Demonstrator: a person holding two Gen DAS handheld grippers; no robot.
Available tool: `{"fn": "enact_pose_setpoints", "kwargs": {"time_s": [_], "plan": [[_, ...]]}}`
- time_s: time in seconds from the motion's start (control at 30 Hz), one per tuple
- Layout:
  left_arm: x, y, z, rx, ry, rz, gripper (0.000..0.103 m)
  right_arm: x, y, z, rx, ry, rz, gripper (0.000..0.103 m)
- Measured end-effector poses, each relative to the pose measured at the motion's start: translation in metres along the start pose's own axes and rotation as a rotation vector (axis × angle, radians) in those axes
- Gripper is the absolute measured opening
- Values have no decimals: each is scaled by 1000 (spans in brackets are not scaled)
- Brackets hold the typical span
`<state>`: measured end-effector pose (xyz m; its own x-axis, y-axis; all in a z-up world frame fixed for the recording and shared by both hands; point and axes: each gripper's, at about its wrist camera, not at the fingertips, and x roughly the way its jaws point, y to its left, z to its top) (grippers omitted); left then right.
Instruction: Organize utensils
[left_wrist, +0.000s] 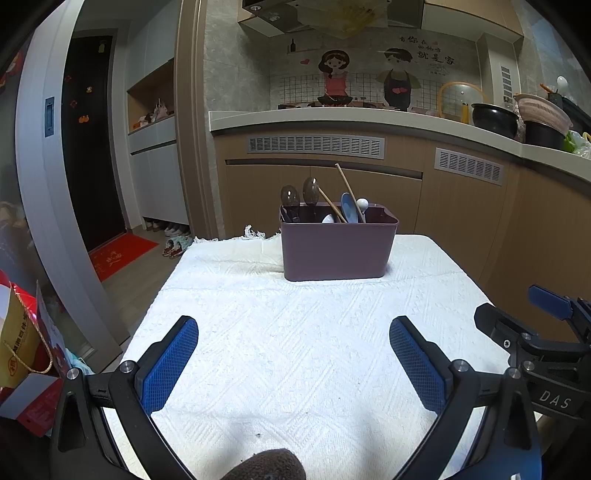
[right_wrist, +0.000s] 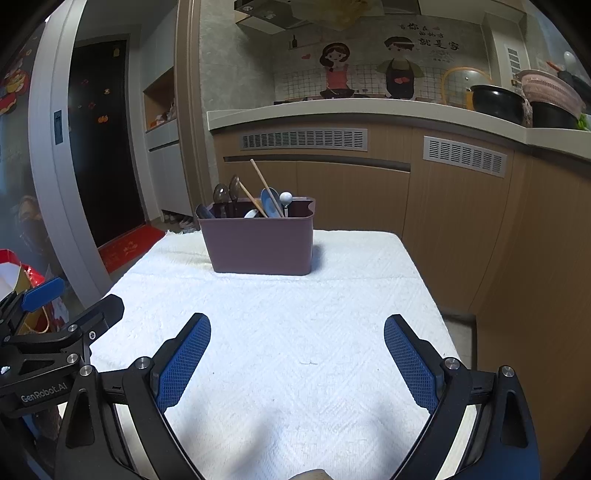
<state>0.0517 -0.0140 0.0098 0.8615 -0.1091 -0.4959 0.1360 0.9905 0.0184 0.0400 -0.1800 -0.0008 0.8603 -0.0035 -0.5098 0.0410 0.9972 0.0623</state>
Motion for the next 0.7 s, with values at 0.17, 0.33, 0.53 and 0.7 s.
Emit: {"fn": "enact_pose_setpoints", "kwargs": {"time_s": [0.17, 0.33, 0.53, 0.7], "plan": [[-1, 0, 0, 0, 0, -2, 103, 0, 0, 0, 1, 0, 1, 95], [0, 0, 0, 1, 0, -5, 103, 0, 0, 0, -1, 0, 0, 95], [-1, 0, 0, 5, 0, -7, 103, 0, 0, 0, 2, -1, 0, 95], [-1, 0, 0, 6, 0, -6, 103, 0, -1, -1, 2, -2, -3, 95]]}}
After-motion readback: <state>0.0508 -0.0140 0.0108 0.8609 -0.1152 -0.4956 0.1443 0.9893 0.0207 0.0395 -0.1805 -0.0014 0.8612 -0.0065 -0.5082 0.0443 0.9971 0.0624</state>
